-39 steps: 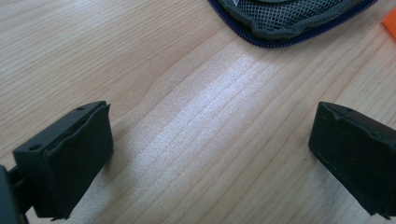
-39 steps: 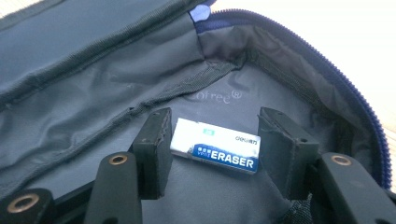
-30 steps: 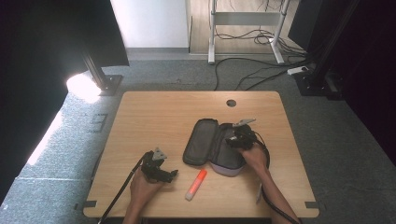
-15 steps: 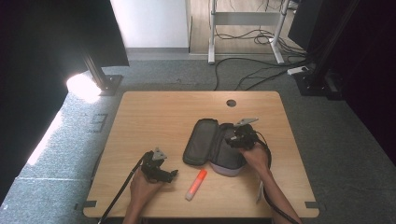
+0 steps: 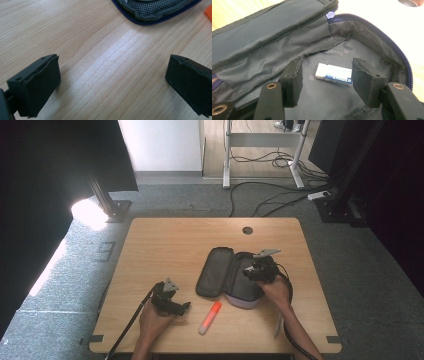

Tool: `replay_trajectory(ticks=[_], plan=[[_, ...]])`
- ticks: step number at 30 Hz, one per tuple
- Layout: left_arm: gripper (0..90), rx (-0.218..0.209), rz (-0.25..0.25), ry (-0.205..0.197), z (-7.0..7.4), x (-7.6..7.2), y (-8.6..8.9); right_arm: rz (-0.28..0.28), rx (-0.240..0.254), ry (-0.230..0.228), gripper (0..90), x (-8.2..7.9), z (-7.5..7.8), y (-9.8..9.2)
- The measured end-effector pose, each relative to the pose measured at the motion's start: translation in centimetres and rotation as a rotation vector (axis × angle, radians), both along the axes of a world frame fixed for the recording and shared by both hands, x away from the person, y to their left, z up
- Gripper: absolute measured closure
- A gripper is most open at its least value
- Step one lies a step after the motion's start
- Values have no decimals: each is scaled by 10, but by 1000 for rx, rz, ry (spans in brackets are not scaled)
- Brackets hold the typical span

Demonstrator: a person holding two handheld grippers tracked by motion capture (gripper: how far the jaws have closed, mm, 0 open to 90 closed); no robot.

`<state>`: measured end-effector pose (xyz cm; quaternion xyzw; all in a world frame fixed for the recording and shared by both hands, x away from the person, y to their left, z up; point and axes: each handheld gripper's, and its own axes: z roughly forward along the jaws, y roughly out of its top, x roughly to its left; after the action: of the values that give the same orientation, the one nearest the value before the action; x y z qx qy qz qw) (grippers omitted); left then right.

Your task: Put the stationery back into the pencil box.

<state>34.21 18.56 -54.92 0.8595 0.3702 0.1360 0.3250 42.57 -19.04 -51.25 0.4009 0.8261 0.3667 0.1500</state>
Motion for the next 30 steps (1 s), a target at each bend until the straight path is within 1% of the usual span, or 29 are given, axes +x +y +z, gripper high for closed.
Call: replay_trajectory(ticks=[8,11,18,25,30], plan=[[0,-1,-1,0,0,0,0,18,18,-16,421,-9,1,0],[0,-1,-1,0,0,0,0,24,18,-20,421,-12,3,-2],[0,0,-1,0,0,0,0,11,35,-31,421,-18,5,-9],[0,-1,-1,0,0,0,0,7,37,-42,421,-23,10,-15],[0,0,-1,0,0,0,0,0,36,-49,420,-29,14,-23]])
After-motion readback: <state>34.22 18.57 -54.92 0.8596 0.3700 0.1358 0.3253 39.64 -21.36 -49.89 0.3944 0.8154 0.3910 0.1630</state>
